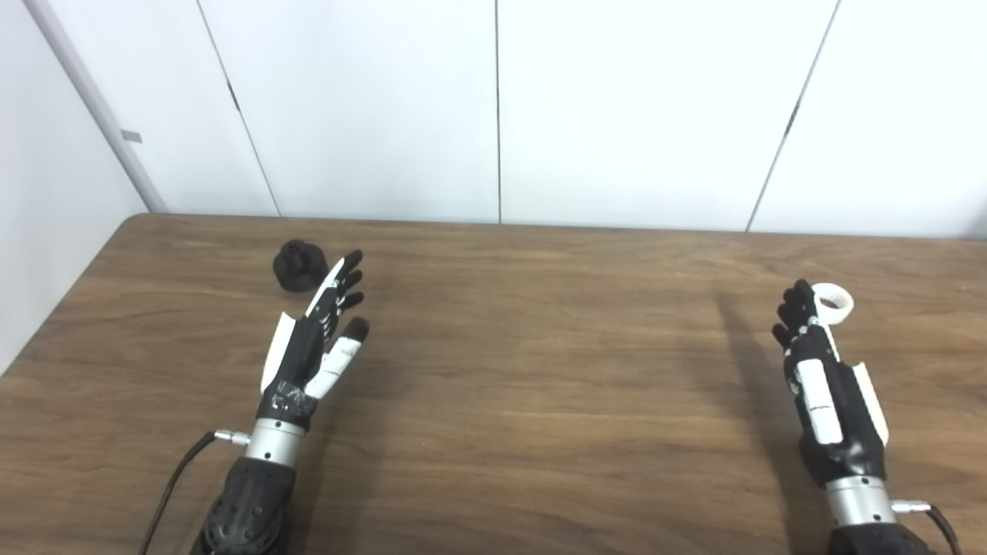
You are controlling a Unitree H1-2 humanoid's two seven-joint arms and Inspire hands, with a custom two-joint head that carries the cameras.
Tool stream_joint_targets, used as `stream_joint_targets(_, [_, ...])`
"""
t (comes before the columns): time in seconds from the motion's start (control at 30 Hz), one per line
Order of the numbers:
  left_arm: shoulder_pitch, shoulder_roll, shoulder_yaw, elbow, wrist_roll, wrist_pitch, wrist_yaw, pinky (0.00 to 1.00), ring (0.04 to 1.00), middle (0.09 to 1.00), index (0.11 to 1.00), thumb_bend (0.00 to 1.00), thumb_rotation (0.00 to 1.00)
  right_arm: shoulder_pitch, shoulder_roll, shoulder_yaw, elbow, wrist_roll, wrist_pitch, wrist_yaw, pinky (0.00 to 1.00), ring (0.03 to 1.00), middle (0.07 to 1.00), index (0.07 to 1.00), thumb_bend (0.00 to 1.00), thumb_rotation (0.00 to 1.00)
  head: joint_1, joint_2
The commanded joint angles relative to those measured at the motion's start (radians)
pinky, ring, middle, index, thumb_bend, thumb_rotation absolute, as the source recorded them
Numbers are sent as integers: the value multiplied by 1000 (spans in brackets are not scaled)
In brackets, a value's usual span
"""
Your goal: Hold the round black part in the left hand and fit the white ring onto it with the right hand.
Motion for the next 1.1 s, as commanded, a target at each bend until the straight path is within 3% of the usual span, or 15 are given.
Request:
stream_joint_targets(0.0, [70,-16,-16,106,0,-25,7,886,949,977,966,771,865,46,17,0,91,12,-31,-2,995,1000,1000,1000,408,877,2,1])
stream_joint_targets(0.57, [69,-15,-17,109,5,-32,11,879,943,972,963,794,839,44,17,1,98,17,-38,2,1000,1000,1000,1000,417,871,24,-2])
stream_joint_targets(0.67, [72,-18,-16,106,50,-43,42,864,929,950,941,816,817,44,15,0,104,25,-43,7,1000,1000,1000,1000,425,874,40,-10])
stream_joint_targets(0.73, [75,-17,-22,97,120,-52,94,834,902,915,913,801,782,44,12,-1,109,32,-51,13,1000,1000,1000,1000,425,876,51,-15])
stream_joint_targets(0.87, [78,-2,-62,70,222,-56,203,786,850,859,865,812,622,41,5,-3,122,27,-65,12,999,1000,1000,1000,423,878,70,-21])
stream_joint_targets(0.9, [77,5,-80,63,250,-56,246,779,844,853,860,815,608,41,3,-3,121,28,-60,13,998,1000,1000,1000,423,878,78,-24])
stream_joint_targets(0.97, [73,22,-115,55,319,-56,335,744,802,801,803,831,469,40,0,-3,121,31,-52,14,1000,1000,1000,1000,419,888,92,-28])
stream_joint_targets(1.07, [55,63,-183,69,515,-56,562,691,748,750,754,793,311,38,-3,-6,131,27,-59,12,994,999,1000,1000,414,897,102,-33])
